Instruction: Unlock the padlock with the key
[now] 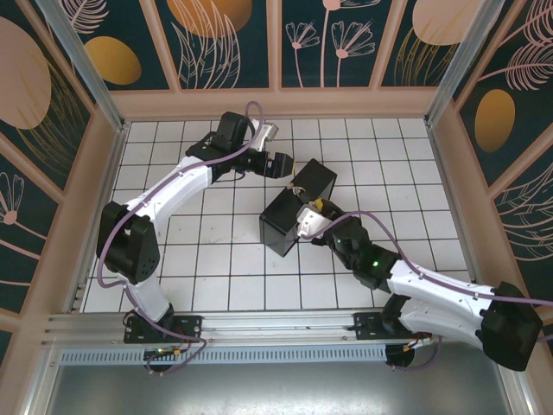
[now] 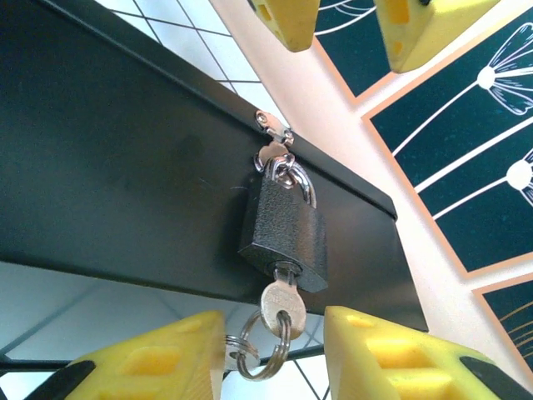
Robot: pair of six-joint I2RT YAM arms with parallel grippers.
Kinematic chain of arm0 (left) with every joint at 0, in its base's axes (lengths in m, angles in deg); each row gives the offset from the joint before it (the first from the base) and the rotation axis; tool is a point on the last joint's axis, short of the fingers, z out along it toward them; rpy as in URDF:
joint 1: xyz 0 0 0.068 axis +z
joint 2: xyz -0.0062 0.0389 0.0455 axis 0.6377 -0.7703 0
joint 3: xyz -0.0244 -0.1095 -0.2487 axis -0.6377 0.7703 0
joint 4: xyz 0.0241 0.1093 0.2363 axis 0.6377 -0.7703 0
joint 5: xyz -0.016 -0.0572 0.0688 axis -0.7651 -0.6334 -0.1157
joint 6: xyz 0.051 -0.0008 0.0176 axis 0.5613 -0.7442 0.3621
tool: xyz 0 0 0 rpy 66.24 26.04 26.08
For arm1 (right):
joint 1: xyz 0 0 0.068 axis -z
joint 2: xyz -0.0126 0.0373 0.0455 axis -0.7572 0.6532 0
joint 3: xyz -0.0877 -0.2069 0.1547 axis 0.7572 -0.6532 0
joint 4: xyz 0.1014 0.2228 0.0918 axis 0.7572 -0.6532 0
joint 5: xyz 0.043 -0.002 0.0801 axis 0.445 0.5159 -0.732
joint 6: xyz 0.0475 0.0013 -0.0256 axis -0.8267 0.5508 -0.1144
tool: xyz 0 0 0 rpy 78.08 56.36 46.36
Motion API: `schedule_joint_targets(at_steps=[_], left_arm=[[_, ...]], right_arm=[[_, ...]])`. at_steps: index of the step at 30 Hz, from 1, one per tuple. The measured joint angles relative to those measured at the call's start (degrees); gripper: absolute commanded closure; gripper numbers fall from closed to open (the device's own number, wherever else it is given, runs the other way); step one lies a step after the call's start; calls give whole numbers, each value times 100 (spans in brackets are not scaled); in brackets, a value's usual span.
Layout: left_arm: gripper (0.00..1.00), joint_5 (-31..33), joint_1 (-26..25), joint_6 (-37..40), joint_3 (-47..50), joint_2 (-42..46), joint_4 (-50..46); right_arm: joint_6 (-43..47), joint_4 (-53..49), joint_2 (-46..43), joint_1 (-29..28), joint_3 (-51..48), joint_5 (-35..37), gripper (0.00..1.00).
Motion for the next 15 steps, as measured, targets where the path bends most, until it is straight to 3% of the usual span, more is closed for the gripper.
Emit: schedule_joint_targets(at_steps=[15], left_arm=[[8, -83, 0, -2, 22, 2, 94]], right_arm=[[101, 142, 98, 90, 0, -46, 81]])
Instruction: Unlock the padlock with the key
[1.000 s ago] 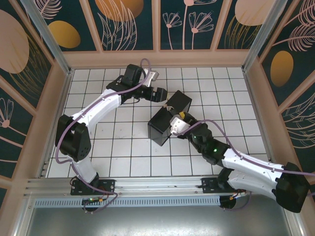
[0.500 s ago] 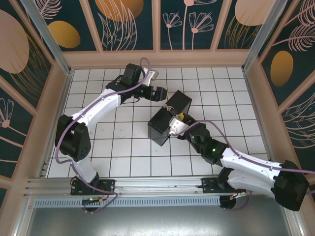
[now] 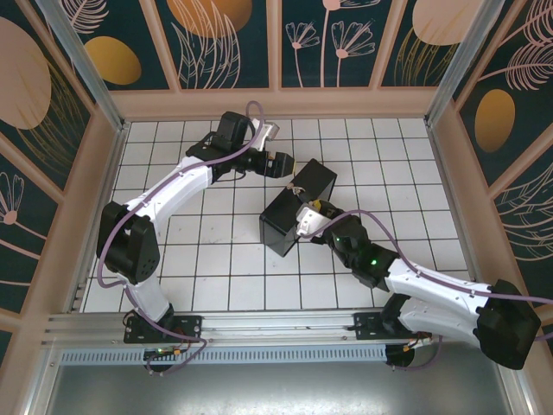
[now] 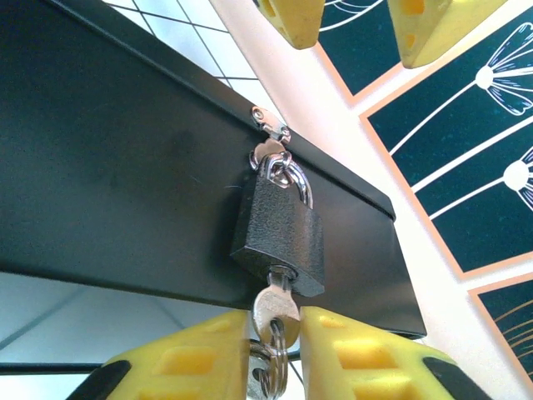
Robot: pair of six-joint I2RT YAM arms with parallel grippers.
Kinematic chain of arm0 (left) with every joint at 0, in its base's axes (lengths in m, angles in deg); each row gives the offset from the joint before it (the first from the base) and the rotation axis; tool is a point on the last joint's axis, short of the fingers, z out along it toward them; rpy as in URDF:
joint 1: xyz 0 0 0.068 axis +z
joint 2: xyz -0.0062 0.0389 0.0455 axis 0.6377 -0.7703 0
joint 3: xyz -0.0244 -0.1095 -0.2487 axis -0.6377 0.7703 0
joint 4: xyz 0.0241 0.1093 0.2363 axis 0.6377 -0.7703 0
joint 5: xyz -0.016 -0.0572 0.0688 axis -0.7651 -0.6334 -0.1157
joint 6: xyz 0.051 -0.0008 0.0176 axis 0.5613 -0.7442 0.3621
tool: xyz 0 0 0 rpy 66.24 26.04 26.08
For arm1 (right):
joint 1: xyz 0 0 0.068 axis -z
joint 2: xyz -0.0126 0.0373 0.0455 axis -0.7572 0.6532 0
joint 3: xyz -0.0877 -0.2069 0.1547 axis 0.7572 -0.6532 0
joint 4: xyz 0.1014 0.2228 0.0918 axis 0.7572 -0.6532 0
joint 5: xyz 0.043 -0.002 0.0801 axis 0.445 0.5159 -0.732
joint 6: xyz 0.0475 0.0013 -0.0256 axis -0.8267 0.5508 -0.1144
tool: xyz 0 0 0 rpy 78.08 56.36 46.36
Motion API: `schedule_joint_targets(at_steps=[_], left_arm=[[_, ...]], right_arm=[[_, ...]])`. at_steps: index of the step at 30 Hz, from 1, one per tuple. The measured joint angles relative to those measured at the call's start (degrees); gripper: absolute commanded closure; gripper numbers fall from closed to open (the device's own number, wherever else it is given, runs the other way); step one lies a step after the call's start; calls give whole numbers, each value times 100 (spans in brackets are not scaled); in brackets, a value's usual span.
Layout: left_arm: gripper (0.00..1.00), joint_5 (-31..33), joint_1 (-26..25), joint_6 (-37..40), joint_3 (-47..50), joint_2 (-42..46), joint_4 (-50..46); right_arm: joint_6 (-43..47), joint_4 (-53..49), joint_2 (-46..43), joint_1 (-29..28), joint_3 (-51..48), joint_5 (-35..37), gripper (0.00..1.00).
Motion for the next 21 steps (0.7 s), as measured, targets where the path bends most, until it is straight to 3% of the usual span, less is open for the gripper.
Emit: schedule_joint_targets(at_steps=[12, 21], left_arm=[[8, 0, 0, 0, 44, 13, 13], [9, 0, 0, -7, 203, 120, 31]], right_arm=[[-153, 17, 2, 68, 0, -70, 95], [-1266, -151, 2, 177, 74, -319, 97]])
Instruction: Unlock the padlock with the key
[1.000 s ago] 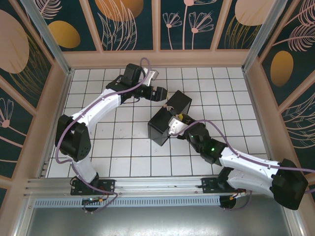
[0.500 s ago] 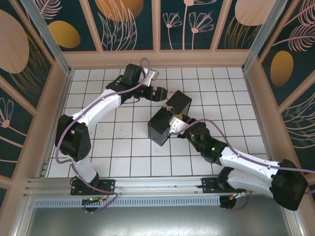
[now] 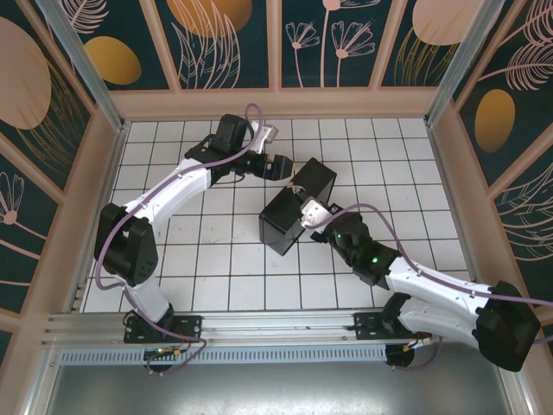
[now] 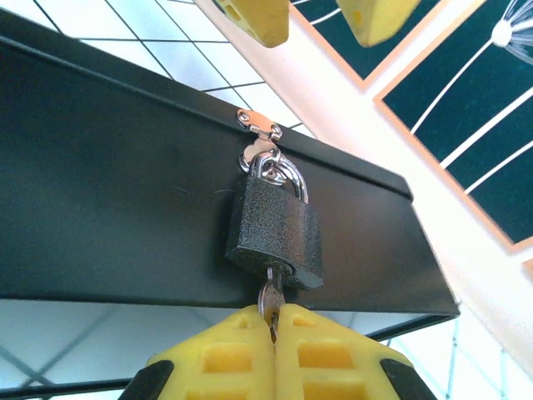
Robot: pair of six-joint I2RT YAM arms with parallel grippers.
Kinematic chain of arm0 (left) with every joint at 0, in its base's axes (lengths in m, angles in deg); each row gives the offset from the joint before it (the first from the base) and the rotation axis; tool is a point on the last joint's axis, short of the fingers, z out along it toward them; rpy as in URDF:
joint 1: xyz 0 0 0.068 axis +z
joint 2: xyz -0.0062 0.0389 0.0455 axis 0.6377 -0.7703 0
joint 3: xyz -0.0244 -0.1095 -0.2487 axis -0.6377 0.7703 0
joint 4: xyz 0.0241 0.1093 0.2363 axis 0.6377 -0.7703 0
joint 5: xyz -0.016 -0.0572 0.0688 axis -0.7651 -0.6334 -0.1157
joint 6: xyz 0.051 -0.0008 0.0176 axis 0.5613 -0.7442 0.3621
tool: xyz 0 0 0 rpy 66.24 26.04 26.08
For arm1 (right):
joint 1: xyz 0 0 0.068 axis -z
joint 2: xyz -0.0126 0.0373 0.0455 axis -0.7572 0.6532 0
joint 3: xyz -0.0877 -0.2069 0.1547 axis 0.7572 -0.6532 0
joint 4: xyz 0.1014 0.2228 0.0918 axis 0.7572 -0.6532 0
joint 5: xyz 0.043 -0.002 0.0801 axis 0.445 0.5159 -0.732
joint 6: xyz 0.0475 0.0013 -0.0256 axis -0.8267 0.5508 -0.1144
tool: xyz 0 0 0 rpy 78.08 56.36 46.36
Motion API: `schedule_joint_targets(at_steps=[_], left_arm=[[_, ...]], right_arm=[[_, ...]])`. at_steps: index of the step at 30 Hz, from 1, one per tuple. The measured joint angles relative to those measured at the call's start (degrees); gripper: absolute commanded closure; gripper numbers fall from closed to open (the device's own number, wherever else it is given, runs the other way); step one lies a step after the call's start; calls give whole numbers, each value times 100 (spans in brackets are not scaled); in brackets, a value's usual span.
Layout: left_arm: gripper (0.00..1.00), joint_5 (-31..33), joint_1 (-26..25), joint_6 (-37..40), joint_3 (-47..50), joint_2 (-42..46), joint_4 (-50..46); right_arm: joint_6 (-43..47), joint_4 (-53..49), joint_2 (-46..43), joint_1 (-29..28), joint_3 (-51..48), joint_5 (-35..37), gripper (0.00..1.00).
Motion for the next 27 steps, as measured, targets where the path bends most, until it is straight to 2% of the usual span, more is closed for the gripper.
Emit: schedule_joint_targets(at_steps=[7, 14, 23, 27], left_arm=[[8, 42, 0, -44, 164, 234, 2], [9, 48, -13, -83, 278, 328, 52], [9, 155, -50, -87, 420, 328, 48], [9, 155, -48, -103, 420, 328, 48]], right_arm=[[-1539, -140, -33, 96, 57, -164, 100], [-2664, -68, -179, 245, 48, -457, 100], [-3766, -76, -459, 789, 15, -1379, 100], [-4583, 94, -595, 1436, -225, -2063, 90]])
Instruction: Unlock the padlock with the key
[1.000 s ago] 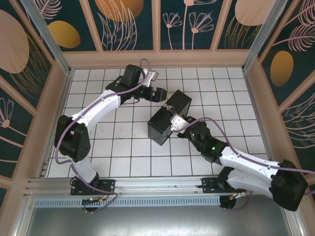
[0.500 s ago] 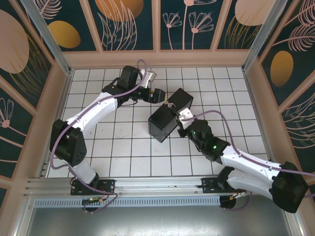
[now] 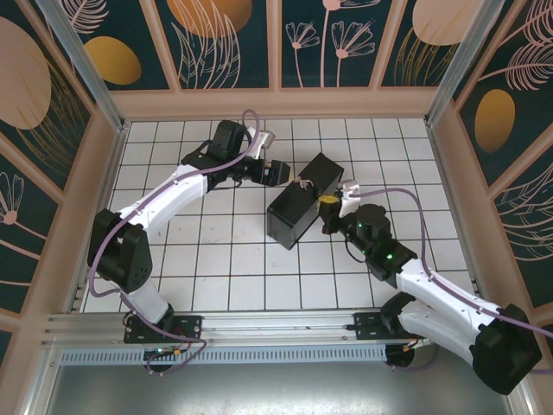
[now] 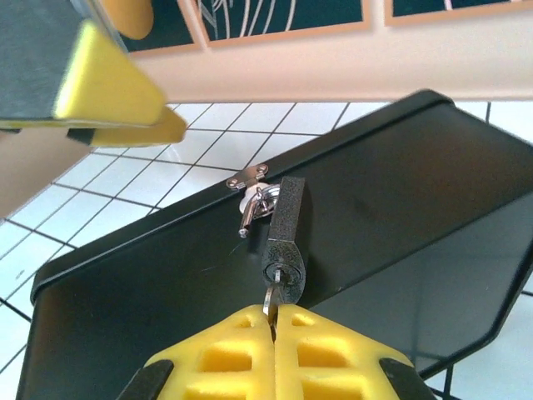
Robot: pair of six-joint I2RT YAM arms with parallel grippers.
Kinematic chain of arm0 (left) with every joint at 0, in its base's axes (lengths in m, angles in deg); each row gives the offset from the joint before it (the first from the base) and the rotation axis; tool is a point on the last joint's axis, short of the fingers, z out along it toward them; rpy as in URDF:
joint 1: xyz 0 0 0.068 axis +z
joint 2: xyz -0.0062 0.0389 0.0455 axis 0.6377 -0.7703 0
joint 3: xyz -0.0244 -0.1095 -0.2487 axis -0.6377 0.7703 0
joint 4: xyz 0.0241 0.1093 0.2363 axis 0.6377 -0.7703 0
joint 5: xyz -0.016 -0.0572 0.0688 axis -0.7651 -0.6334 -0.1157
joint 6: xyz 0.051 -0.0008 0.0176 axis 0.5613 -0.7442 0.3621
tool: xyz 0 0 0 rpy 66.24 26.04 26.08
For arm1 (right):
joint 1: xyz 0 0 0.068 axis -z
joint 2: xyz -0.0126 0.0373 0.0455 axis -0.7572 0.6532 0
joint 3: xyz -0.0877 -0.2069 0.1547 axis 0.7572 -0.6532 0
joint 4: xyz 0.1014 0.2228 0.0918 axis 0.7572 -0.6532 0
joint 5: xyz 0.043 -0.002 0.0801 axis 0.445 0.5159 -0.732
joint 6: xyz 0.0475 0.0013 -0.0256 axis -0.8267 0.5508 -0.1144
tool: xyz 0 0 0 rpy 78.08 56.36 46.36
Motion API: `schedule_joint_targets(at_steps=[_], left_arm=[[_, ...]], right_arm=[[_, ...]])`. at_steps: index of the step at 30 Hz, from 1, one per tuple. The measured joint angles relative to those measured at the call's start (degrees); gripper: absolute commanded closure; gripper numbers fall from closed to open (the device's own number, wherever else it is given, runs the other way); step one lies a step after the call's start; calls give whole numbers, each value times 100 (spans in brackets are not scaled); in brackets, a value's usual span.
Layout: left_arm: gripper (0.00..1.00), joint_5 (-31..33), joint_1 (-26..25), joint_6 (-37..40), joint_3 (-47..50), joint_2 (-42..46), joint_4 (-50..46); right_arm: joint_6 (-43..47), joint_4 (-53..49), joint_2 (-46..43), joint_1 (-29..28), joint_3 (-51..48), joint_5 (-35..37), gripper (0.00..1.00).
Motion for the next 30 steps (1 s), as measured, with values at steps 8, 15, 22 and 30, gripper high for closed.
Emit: schedule_joint_targets(at_steps=[8, 15, 22, 30], left_arm=[[9, 13, -2, -20, -85, 0, -4], [9, 46, 0, -42, -122, 28, -11], [9, 251, -85, -15, 31, 184, -24], [15, 490, -466, 28, 516, 205, -136]], right_arm=[[-1436, -129, 17, 863, 48, -909, 78], [-2118, -774, 136, 1215, 610, -1220, 63], [-2028, -1257, 341, 1366, 1137, -1545, 59], [-1797, -1668, 1082, 1473, 1561, -1674, 55]])
